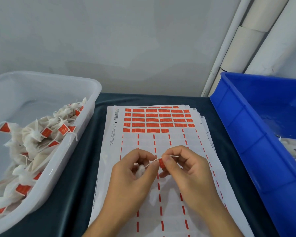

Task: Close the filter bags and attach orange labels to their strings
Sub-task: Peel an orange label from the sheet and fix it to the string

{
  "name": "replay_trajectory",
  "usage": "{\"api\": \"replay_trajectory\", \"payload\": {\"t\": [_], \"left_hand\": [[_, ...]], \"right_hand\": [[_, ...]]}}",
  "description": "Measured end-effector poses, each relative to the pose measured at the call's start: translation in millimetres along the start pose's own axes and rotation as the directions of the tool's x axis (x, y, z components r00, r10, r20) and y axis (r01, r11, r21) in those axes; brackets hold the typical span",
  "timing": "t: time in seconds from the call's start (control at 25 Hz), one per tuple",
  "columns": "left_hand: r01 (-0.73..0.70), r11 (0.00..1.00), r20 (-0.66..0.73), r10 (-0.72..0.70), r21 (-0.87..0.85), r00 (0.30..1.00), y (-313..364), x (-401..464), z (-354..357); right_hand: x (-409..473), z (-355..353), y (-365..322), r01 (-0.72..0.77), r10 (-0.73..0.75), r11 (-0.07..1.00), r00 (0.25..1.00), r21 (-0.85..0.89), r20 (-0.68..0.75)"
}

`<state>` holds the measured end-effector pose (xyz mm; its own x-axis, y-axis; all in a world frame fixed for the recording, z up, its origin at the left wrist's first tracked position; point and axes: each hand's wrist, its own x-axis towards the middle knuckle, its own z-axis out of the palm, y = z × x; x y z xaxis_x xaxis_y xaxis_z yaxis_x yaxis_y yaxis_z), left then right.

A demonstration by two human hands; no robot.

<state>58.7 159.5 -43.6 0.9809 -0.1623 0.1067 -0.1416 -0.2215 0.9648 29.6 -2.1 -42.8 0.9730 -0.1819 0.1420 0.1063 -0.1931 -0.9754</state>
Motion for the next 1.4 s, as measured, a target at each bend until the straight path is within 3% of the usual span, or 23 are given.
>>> {"api": "replay_trajectory", "payload": {"t": [0.12,0.2,0.44,0.6,0.72,0.84,1.0,1.16,1.24,1.4], "left_hand": [[-0.085,0.960,-0.004,0.089,0.267,0.996,3.1,0.9,-8.6],[-0.153,0.922,0.017,0.157,0.357,0.987,8.2,1.2,-17.5],[-0.283,0.850,0.040,0.297,0.443,0.954,38.9,6.1,-40.9],[-0.329,0.837,-0.071,0.397,0.436,0.915,71.0,8.5,-67.6],[-0.313,0.819,-0.208,0.453,0.481,0.867,93.1,15.1,-104.9],[-0.197,0.799,-0.272,0.408,0.568,0.871,103.1,33.1,-142.4],[-0.073,0.743,-0.269,0.330,0.665,0.905,94.7,59.0,-171.0],[-0.032,0.759,-0.280,0.278,0.650,0.919,76.4,74.0,-182.5],[-0.033,0.772,-0.255,0.249,0.635,0.934,70.8,78.3,-182.7],[-0.034,0.761,-0.157,0.177,0.648,0.972,67.0,82.4,-183.9]], "right_hand": [[0.2,1.7,-2.2,-0.002,0.003,1.000,0.999,0.015,-0.035],[1.0,4.0,-3.7,-0.007,0.009,1.000,0.997,0.017,-0.081],[0.7,5.0,-6.1,0.008,-0.003,0.997,0.998,0.080,-0.059],[1.4,3.5,-3.8,-0.046,0.051,0.995,0.998,0.088,-0.045],[2.9,4.2,-2.3,-0.080,0.081,0.995,0.996,0.057,-0.020],[0.8,7.3,-7.0,-0.082,0.082,0.996,0.997,-0.020,-0.005],[3.5,42.6,-46.3,0.154,-0.092,0.966,0.956,-0.206,0.279],[12.4,111.6,-86.4,0.478,-0.302,0.850,0.786,-0.220,0.539],[15.0,140.2,-94.5,0.531,-0.322,0.815,0.748,-0.232,0.580],[16.5,158.3,-87.9,0.533,-0.246,0.777,0.747,-0.335,0.618]]}}
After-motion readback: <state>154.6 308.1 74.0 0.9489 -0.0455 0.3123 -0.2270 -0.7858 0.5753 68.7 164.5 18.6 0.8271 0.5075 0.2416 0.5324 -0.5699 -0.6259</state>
